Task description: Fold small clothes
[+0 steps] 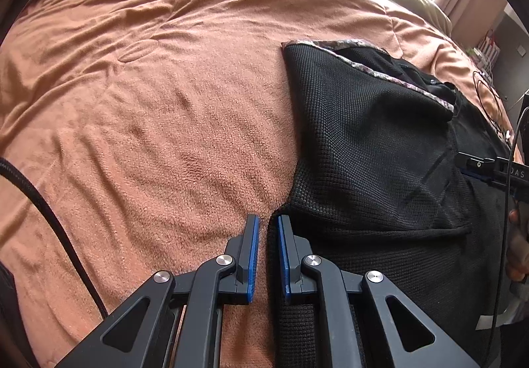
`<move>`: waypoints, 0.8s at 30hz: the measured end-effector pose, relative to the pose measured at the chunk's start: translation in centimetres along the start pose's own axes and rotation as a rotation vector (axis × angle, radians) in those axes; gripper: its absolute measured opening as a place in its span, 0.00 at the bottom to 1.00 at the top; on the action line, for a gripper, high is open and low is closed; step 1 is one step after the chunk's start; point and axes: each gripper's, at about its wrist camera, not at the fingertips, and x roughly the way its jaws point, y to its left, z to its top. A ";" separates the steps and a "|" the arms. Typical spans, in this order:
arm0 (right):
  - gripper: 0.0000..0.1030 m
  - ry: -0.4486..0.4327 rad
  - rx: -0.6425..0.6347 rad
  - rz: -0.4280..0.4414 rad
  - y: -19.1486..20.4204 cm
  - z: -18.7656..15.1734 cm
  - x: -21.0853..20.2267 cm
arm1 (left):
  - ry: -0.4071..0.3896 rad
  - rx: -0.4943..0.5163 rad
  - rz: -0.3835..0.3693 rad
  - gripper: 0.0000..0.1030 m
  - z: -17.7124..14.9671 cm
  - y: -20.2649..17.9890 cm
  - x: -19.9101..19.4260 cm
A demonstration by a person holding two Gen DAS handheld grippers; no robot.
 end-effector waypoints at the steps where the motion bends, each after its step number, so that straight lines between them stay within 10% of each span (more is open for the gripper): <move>1: 0.30 0.002 0.006 0.016 0.3 0.0 0.1 | 0.001 -0.001 0.002 0.12 0.0 0.0 0.0; 7: 0.02 0.028 0.030 0.029 0.4 0.4 1.0 | 0.003 -0.010 0.013 0.08 0.0 -0.2 -0.2; 24: 0.12 0.000 0.045 -0.004 -1.3 -1.6 -3.0 | -0.064 0.021 0.008 0.07 1.9 -1.9 -5.2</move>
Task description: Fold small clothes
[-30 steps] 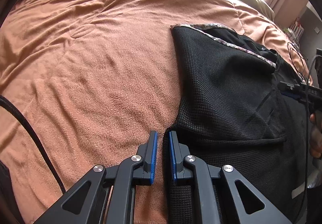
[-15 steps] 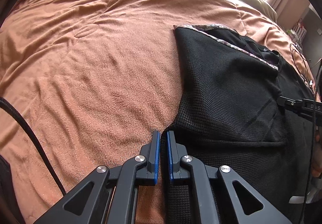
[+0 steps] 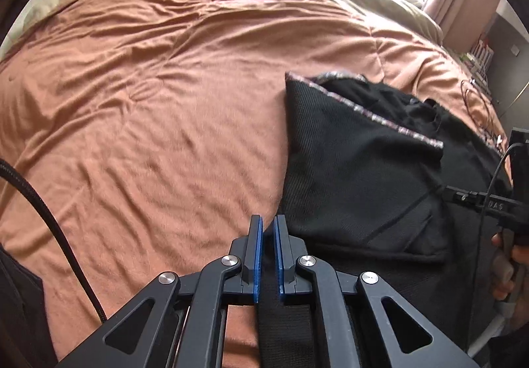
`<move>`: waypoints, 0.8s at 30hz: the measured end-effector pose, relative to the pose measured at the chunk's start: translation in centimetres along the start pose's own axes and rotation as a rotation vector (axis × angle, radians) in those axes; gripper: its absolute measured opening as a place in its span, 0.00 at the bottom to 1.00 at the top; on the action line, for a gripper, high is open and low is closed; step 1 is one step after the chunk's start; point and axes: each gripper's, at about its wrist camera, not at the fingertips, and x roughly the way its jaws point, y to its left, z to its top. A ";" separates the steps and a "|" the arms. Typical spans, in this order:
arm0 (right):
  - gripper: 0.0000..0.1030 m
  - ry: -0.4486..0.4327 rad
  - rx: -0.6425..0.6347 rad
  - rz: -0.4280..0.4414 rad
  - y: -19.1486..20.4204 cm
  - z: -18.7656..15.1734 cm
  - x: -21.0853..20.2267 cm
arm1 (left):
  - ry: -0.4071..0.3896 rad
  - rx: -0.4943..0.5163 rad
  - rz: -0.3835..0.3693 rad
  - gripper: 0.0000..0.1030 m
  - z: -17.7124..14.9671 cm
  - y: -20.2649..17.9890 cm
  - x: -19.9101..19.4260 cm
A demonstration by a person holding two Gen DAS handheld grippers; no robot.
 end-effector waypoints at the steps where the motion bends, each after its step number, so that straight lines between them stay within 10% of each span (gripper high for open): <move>1: 0.13 -0.004 0.005 0.001 -0.2 0.0 -0.1 | -0.004 0.004 -0.002 0.07 0.4 -0.2 0.1; 24: 0.10 -0.082 0.003 -0.078 -1.6 3.7 2.5 | 0.039 0.052 -0.002 0.07 1.9 -2.7 7.8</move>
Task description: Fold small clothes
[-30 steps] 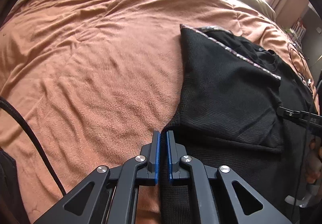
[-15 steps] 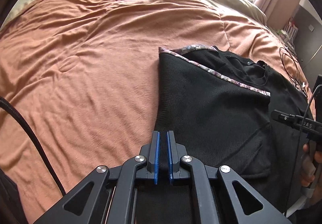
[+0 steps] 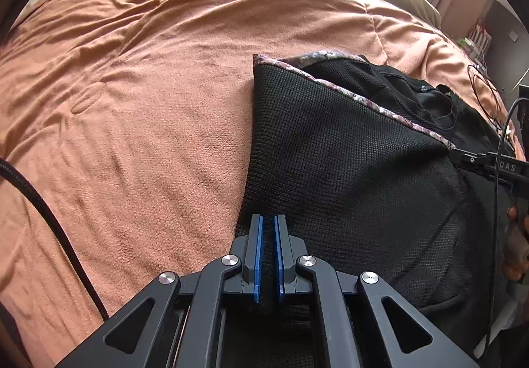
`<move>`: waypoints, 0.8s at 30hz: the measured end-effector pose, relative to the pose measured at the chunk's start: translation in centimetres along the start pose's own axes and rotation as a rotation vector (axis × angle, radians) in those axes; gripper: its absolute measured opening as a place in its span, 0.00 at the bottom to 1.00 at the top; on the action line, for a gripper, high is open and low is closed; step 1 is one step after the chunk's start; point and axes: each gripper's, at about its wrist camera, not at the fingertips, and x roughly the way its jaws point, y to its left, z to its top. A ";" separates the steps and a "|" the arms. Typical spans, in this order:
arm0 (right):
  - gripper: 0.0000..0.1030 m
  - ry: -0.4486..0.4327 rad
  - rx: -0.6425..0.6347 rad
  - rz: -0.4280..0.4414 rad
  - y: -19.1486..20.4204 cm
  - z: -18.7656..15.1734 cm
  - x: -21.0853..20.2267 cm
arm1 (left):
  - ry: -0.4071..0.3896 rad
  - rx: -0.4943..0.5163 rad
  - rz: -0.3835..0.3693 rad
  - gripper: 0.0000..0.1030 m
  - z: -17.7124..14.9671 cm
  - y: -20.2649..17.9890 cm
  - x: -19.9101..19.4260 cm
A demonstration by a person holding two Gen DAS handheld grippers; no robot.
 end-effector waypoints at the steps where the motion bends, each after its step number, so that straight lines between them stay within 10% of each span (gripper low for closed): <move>1: 0.10 0.004 0.005 0.003 -0.1 0.0 0.0 | 0.001 0.000 0.010 0.07 -0.2 0.1 -0.1; 21: 0.14 -0.031 -0.091 -0.003 0.3 -5.7 -10.8 | -0.022 -0.115 0.031 0.14 -5.5 3.3 -7.9; 24: 0.31 -0.055 -0.095 -0.007 -0.5 -7.1 -13.8 | -0.050 -0.117 0.015 0.14 -6.1 2.6 -10.1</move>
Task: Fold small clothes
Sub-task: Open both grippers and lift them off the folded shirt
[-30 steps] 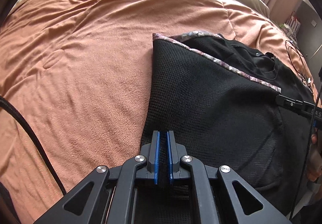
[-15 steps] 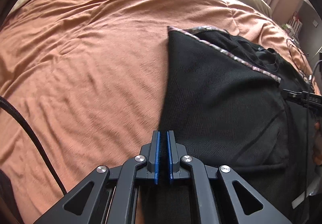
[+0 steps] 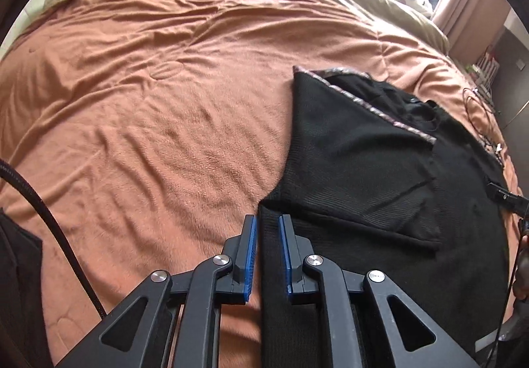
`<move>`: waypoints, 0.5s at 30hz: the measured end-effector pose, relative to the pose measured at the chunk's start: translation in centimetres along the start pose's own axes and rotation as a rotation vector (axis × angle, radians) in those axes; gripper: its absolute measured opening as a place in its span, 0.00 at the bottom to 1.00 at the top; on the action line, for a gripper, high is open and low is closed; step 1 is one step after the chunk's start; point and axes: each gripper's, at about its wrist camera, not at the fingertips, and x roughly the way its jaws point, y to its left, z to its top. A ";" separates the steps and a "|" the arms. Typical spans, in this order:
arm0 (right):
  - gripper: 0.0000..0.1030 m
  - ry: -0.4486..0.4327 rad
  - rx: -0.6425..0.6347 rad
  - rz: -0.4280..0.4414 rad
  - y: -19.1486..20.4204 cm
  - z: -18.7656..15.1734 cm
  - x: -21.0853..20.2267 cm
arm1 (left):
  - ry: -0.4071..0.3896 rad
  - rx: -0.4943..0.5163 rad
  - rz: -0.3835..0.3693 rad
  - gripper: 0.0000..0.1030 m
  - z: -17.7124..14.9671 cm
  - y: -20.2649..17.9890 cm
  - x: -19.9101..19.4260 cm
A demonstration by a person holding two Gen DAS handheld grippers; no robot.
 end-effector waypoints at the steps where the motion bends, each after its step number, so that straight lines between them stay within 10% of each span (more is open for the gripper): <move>1: 0.48 -0.017 0.000 -0.005 -0.2 -0.5 -1.4 | -0.007 -0.001 -0.003 0.15 -0.2 -0.3 -0.7; 5: 0.64 -0.079 -0.010 -0.003 -0.8 -2.3 -5.8 | -0.038 -0.005 -0.011 0.38 -1.0 -1.5 -3.7; 9: 0.82 -0.118 -0.024 -0.022 -1.8 -4.3 -9.3 | -0.112 0.000 -0.008 0.86 -2.2 -3.6 -6.9; 15: 0.92 -0.141 0.018 -0.021 -4.2 -6.7 -14.1 | -0.146 0.018 -0.042 0.94 -3.7 -7.0 -10.0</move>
